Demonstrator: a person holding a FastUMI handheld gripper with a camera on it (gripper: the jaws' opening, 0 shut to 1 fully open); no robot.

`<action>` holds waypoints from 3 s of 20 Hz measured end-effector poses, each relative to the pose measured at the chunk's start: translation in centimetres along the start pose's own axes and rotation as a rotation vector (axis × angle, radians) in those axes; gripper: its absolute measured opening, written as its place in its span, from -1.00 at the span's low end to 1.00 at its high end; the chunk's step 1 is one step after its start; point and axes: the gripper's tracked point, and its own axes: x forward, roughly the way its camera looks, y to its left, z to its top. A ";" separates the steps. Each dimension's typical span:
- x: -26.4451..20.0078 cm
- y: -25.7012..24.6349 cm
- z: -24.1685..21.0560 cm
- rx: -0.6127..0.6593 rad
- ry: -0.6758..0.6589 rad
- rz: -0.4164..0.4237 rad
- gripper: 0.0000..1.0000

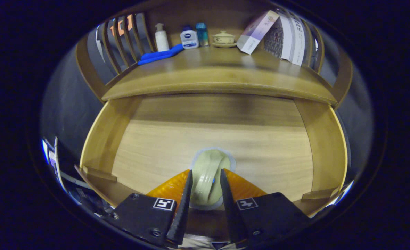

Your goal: Pull open the drawer, take out the items inside it, and place them on the countertop above the cabinet.

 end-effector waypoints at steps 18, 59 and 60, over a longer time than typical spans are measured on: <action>-8.4 -1.3 7.7 0.060 -0.142 0.028 -0.62; -6.1 0.1 24.1 0.106 -0.173 0.024 0.15; -6.7 0.5 23.3 0.103 -0.193 0.044 0.19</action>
